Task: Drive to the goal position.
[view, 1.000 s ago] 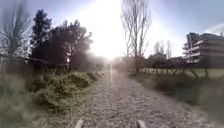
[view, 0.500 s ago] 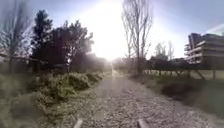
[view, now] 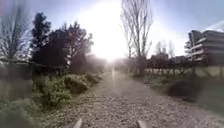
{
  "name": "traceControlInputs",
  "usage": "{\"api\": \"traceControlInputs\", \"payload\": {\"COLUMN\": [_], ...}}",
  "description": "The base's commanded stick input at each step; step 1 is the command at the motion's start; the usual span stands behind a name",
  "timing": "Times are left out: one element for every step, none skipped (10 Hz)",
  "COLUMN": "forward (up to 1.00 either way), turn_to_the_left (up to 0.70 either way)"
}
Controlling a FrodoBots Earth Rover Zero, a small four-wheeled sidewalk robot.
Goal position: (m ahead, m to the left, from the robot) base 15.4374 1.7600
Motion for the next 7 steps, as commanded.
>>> {"api": "traceControlInputs", "payload": {"forward": [0.7,0.7,0.7,0.7,0.7,0.7,0.7], "turn_to_the_left": [0.0,0.0,-0.07,-0.19,-0.03,0.0,0.0]}}
